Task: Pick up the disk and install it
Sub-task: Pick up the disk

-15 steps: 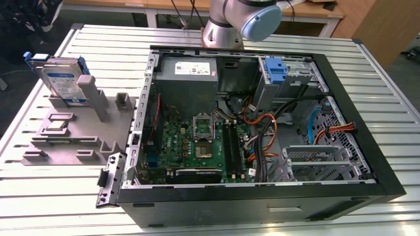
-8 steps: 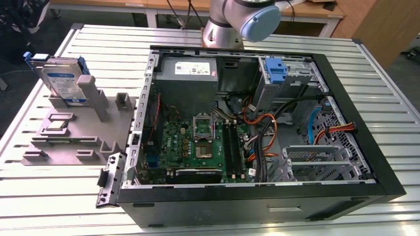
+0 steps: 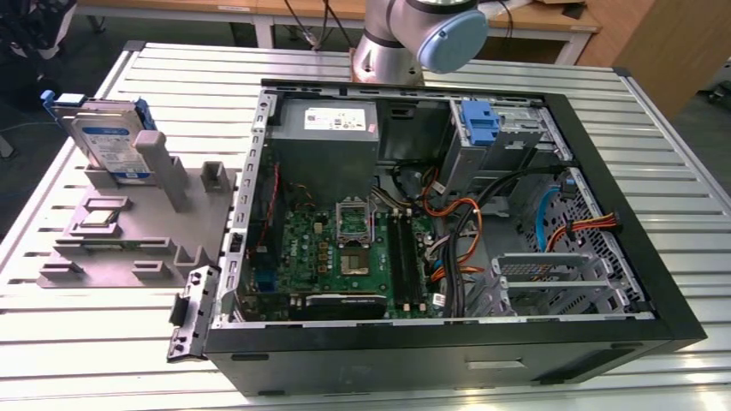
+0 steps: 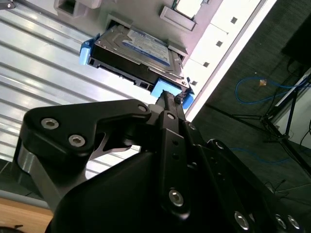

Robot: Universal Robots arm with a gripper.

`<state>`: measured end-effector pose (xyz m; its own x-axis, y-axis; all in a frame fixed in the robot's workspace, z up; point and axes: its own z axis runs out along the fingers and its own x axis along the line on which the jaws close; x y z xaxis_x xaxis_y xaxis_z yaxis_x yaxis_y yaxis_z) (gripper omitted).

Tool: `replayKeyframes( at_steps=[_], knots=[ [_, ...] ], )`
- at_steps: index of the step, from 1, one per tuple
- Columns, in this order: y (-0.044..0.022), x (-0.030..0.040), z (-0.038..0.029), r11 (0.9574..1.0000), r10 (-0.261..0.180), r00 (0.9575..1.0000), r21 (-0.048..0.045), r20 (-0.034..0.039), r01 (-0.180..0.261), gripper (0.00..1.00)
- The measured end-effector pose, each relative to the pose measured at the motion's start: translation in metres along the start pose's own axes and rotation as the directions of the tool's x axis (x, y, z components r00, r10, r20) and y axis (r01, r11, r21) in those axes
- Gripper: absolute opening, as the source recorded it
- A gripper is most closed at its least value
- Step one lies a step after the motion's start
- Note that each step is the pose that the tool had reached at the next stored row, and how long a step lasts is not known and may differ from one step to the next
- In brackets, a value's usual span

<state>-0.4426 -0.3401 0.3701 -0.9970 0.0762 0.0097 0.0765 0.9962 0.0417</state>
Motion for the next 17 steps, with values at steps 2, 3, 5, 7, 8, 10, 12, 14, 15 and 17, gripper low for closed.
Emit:
replayKeyframes(
  at_steps=[2, 3, 5, 7, 8, 10, 12, 14, 15, 17],
  knots=[
    [0.0, 0.0001, 0.0, 1.0, 0.0, 1.0, 0.0, 0.0, 0.0, 0.1],
    [0.0, 0.0001, 0.0, 1.0, 0.0, 1.0, 0.0, 0.0001, 0.0, 0.1],
    [0.0, 0.0002, 0.0001, 1.0, 0.0, 1.0, 0.0, 0.0, 0.0, 0.1],
    [0.0, 0.0003, 0.0, 1.0, 0.0, 1.0, 0.0, 0.0, 0.0, 0.1],
    [0.0, 0.0003, 0.0001, 1.0, 0.0, 1.0, 0.0, 0.0, 0.0, 0.1],
    [0.0, 0.0004, 0.0001, 1.0, 0.0, 1.0, 0.0, 0.0, 0.0, 0.1],
    [0.0, 0.0004, 0.0001, 1.0, -0.003, 1.0, 0.0001, -0.0002, 0.003, 0.1],
    [0.0, 0.0005, 0.0001, 0.9997, -0.026, 0.9997, 0.0002, -0.0011, 0.026, 0.1],
    [0.0, 0.0005, 0.0002, 0.999, -0.044, 0.999, 0.0004, -0.0017, 0.044, 0.1],
    [0.0, 0.0004, 0.0001, 0.9968, -0.08, 0.9968, 0.0007, -0.0034, 0.08, 0.1]
  ],
)
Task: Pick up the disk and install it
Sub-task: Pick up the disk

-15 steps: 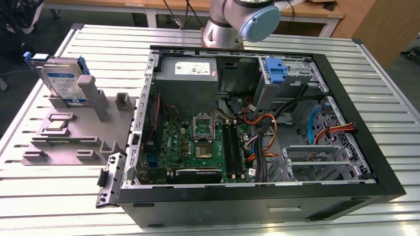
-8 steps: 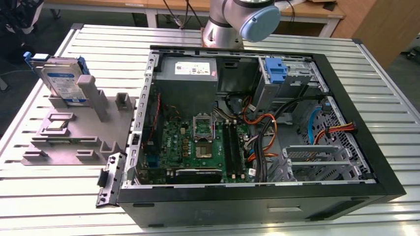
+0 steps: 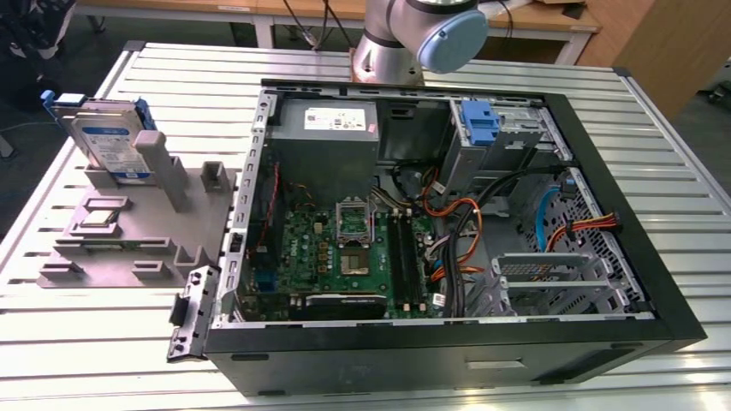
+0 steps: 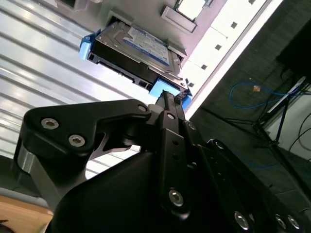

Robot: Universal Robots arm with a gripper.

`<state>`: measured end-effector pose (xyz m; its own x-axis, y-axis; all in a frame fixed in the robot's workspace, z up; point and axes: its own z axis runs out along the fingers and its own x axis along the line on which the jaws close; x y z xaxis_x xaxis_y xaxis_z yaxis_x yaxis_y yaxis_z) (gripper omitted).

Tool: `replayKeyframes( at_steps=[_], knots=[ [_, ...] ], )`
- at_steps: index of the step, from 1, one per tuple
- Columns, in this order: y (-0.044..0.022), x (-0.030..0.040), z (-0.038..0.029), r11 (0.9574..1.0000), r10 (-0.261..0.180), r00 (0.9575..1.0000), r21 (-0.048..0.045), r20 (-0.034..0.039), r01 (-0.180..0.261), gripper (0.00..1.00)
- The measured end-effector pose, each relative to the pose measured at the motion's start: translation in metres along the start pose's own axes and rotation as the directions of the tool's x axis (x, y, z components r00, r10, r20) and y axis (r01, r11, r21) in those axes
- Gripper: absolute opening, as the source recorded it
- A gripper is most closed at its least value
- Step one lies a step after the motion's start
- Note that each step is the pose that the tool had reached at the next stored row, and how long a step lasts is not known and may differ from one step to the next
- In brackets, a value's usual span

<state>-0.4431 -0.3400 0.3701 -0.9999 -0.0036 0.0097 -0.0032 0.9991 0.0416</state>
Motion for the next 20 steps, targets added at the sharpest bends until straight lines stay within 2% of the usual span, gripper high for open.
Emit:
replayKeyframes(
  at_steps=[4, 10, 12, 20],
  knots=[
    [0.0, 0.0, 0.0001, 0.9973, -0.073, 0.9973, 0.0006, -0.003, 0.073, 0.1],
    [0.0, 0.0, 0.0001, 0.9868, -0.162, 0.9867, 0.001, -0.0068, 0.162, 0.1],
    [0.0, 0.0, 0.0001, 0.9852, -0.171, 0.9852, 0.001, -0.0072, 0.171, 0.1],
    [0.0, -0.0001, 0.0001, 0.985, -0.172, 0.985, 0.001, -0.0073, 0.173, 0.1]
  ],
)
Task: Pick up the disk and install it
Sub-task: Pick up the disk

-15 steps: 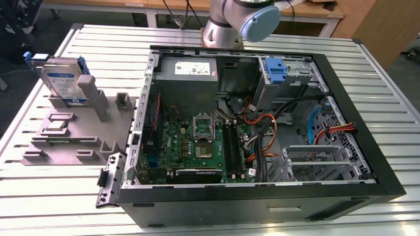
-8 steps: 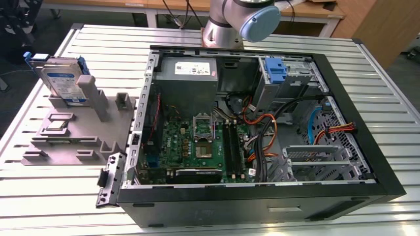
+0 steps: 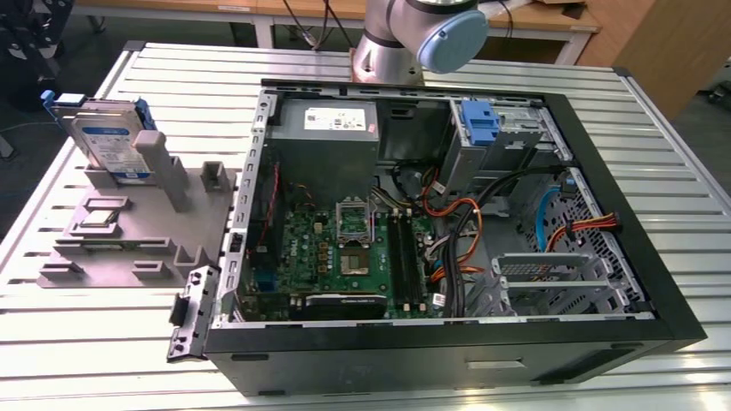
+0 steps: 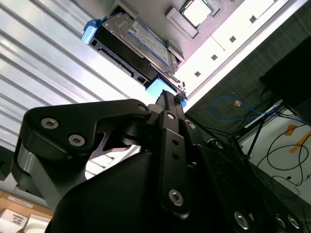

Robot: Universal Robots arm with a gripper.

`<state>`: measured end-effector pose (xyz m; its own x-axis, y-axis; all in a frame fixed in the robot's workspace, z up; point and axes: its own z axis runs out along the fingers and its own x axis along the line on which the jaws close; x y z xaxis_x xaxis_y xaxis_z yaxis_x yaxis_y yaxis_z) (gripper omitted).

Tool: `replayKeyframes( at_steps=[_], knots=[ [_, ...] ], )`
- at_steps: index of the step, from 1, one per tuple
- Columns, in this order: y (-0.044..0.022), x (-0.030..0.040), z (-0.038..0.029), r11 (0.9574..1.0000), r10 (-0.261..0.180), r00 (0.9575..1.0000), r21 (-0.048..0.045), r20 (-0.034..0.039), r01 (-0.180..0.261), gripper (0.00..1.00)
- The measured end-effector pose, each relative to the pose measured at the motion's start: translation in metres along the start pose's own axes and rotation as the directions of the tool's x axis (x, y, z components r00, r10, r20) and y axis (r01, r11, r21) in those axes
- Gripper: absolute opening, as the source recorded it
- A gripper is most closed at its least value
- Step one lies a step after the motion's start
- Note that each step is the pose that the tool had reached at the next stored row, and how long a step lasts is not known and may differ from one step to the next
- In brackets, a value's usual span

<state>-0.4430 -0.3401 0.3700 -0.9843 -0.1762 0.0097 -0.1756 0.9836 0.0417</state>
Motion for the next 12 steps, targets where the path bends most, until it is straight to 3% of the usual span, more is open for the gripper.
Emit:
replayKeyframes(
  at_steps=[12],
  knots=[
    [0.0, 0.0, 0.0, 1.0, -0.001, 1.0, 0.0, 0.0, 0.001, 0.1]
  ],
)
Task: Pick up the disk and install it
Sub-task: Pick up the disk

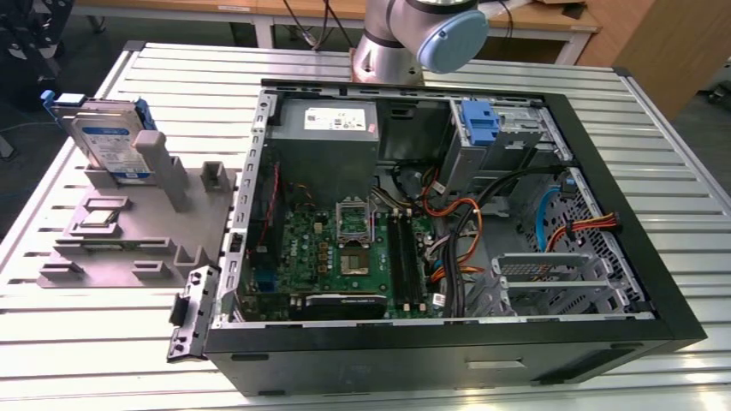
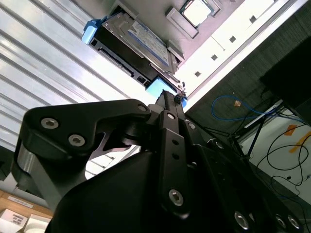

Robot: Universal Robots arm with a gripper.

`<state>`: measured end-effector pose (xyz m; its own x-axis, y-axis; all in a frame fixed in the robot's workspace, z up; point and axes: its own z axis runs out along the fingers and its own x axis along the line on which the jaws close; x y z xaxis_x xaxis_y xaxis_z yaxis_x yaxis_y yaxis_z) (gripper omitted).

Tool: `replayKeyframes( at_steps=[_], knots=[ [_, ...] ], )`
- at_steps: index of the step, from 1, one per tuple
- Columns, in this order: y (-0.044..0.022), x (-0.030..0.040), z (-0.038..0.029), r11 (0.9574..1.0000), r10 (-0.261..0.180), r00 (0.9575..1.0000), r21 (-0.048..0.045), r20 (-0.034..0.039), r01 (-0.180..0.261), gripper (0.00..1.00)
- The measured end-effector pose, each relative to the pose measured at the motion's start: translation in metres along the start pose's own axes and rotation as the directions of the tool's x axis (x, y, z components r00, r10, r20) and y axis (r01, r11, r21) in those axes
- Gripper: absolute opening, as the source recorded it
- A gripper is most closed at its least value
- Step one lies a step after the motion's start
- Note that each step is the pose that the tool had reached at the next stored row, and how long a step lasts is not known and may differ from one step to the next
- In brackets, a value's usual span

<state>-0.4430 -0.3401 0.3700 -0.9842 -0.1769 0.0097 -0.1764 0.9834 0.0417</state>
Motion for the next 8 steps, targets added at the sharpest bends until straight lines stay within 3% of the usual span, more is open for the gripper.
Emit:
replayKeyframes(
  at_steps=[3, 8],
  knots=[
    [0.0, 0.0, 0.0, 0.9999, -0.011, 0.9999, 0.0001, -0.0004, 0.011, 0.1],
    [0.0, 0.0001, 0.0003, 0.9954, -0.096, 0.9954, 0.0008, -0.004, 0.096, 0.1]
  ],
)
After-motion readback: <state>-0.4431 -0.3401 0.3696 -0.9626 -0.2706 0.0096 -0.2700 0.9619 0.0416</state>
